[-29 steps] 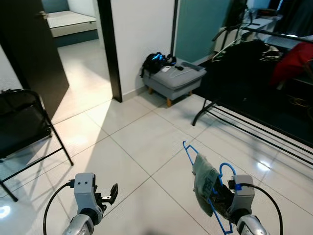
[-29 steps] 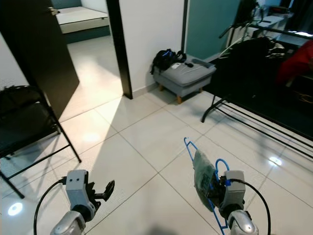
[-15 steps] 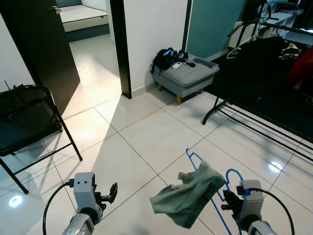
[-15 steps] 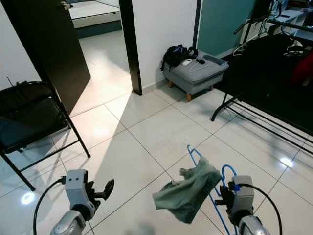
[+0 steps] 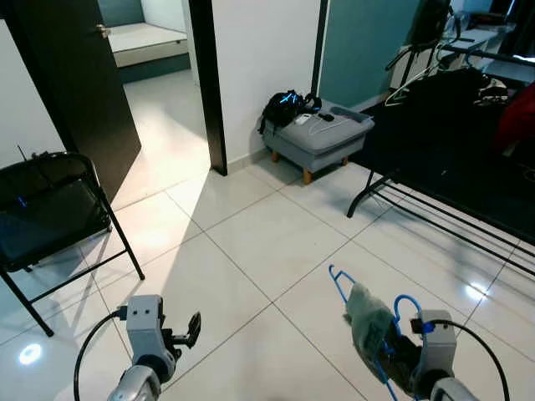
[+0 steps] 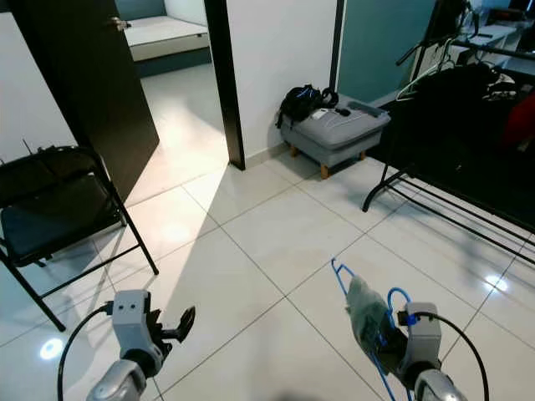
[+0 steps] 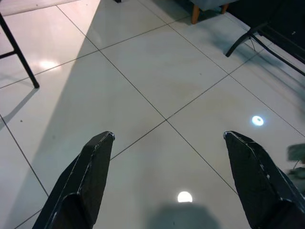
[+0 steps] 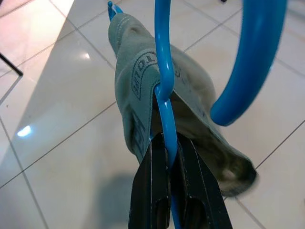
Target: Hang hanger
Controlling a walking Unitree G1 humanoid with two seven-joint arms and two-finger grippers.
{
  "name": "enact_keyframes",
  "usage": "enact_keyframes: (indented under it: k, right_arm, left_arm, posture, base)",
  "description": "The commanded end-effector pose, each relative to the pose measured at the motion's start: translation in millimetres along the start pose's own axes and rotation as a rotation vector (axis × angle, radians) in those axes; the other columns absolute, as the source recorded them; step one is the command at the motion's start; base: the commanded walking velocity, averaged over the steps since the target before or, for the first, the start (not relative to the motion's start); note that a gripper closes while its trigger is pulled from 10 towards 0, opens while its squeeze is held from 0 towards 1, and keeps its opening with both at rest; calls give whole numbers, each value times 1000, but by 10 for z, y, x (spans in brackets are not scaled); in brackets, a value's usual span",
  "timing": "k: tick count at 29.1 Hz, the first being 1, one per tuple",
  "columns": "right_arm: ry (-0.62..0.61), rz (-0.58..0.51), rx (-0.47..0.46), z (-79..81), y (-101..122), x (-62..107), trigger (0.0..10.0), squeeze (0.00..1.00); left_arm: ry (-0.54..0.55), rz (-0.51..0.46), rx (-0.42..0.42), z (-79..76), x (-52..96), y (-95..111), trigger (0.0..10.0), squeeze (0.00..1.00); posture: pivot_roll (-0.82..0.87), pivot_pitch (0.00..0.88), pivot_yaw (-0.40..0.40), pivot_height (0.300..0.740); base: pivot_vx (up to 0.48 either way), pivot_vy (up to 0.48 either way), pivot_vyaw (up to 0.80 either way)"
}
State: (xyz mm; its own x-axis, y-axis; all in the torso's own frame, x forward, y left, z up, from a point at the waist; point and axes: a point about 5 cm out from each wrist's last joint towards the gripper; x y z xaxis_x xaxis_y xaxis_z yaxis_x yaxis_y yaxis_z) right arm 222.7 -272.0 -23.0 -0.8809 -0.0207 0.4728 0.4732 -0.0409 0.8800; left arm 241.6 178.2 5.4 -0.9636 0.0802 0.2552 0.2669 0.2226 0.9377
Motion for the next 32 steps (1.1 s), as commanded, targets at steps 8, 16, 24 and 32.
enact_keyframes:
  k: [8, 16, 24, 32]
  right_arm:
    - [24, 13, 15, 152, -56, -38, 10000, 0]
    - [22, 17, 15, 170, -70, -41, 10000, 0]
    - [29, 14, 16, 221, -26, -90, 10000, 0]
    - [36, -18, 12, 221, 103, -151, 10000, 0]
  left_arm:
    - [11, 10, 2, 17, 1, -27, 10000, 0]
    - [6, 10, 3, 11, -3, -31, 10000, 0]
    - [6, 17, 4, 2, -12, -34, 10000, 0]
    - [-2, 22, 0, 3, -17, -29, 10000, 0]
  posture:
    - [38, 41, 20, 735]
    - [36, 41, 19, 735]
    - [26, 42, 15, 735]
    - [26, 44, 22, 735]
  base:
    - [0, 0, 0]
    - [0, 0, 0]
    - [0, 0, 0]
    - [0, 0, 0]
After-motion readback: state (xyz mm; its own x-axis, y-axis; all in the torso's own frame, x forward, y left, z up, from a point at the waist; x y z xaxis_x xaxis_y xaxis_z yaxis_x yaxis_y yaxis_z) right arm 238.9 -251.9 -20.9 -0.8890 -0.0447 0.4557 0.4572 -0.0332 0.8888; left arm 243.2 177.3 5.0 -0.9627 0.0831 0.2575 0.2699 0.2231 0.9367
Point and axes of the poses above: a point about 5 cm out from each wrist's last joint towards the gripper, its own x axis pointing back from the gripper into the wrist, its own y axis along the axis of the wrist's last joint, z = x × y, and after that the axes turned 1 degree about x, right-handed
